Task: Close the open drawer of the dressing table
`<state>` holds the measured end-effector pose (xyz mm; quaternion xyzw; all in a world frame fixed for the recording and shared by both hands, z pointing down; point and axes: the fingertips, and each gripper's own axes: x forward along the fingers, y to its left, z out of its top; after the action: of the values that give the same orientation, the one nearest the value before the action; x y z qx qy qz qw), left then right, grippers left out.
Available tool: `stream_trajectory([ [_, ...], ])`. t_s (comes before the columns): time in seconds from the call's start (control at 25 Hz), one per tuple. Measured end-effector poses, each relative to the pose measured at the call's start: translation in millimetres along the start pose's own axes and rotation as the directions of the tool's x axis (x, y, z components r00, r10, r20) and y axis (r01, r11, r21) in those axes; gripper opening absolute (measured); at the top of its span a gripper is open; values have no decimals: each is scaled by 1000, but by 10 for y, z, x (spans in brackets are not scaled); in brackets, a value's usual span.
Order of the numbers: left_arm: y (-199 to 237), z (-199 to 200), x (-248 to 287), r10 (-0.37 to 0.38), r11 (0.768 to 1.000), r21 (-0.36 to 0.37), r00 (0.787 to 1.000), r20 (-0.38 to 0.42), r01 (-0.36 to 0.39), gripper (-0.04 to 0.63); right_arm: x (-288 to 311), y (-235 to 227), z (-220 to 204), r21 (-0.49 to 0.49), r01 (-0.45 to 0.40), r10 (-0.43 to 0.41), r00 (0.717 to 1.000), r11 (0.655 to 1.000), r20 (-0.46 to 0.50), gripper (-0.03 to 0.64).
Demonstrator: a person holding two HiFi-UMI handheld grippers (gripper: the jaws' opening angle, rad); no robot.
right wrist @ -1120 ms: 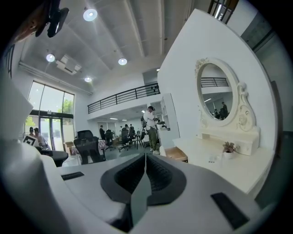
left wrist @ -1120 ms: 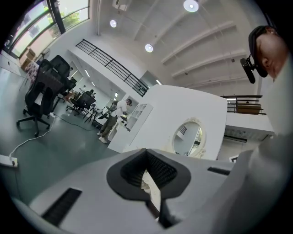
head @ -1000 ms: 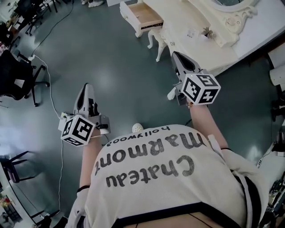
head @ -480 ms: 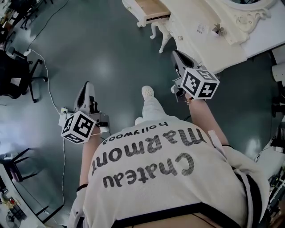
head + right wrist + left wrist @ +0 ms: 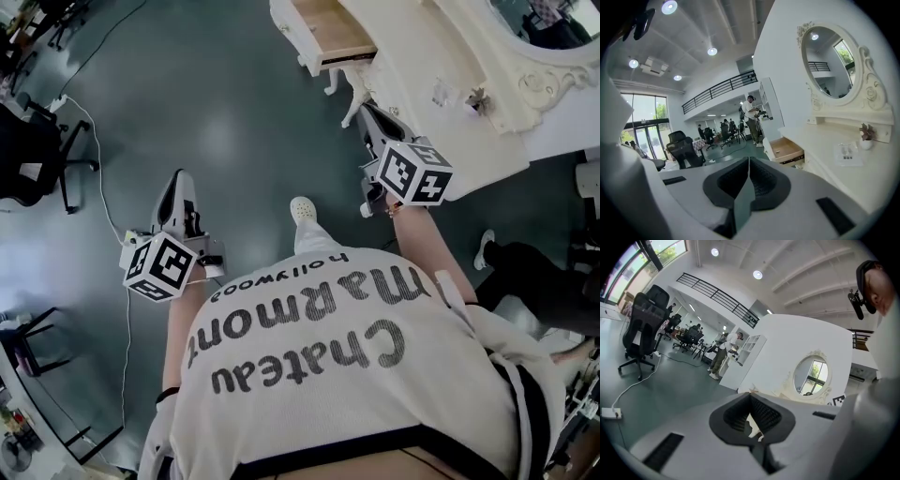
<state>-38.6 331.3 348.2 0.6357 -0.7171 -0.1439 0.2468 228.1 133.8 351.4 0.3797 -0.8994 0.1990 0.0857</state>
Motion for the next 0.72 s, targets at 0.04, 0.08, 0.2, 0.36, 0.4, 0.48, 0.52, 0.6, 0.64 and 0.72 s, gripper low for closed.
stream_trajectory([
  [0.04, 12, 34, 108, 7, 1000, 0, 1000, 2, -7, 6, 110, -34, 52, -1, -8, 8, 1000, 1000, -1, 34],
  [0.08, 16, 68, 217, 10, 1000, 0, 1000, 5, -10, 6, 218, -66, 105, -3, -18, 18, 1000, 1000, -3, 34],
  [0.2, -9, 169, 541, 7, 1000, -7, 1000, 14, -7, 6, 512, -197, 263, -13, -39, 39, 999, 999, -7, 34],
  [0.36, -51, 349, 955, -3, 1000, -25, 999, 51, 4, 6, 850, -409, 515, -17, -46, 46, 999, 999, 5, 34],
  [0.4, -59, 389, 1045, -2, 1000, -25, 998, 58, 3, 6, 925, -454, 572, -17, -49, 49, 999, 999, 9, 34],
  [0.48, -76, 459, 1200, 3, 1000, -19, 997, 71, -2, 6, 1078, -541, 665, -14, -58, 59, 998, 998, 15, 34],
  [0.52, -86, 490, 1264, 6, 1000, -19, 997, 79, -5, 6, 1154, -586, 699, -9, -64, 64, 998, 998, 18, 34],
  [0.6, -93, 536, 1376, 19, 1000, -22, 995, 95, -17, 6, 1305, -692, 751, 9, -75, 75, 997, 997, 24, 34],
  [0.64, -82, 545, 1428, 32, 999, -20, 994, 101, -30, 6, 1378, -750, 770, 21, -80, 79, 996, 997, 27, 34],
  [0.72, -27, 535, 1512, 64, 998, -13, 992, 106, -63, 6, 1520, -853, 769, 46, -88, 87, 996, 995, 28, 34],
])
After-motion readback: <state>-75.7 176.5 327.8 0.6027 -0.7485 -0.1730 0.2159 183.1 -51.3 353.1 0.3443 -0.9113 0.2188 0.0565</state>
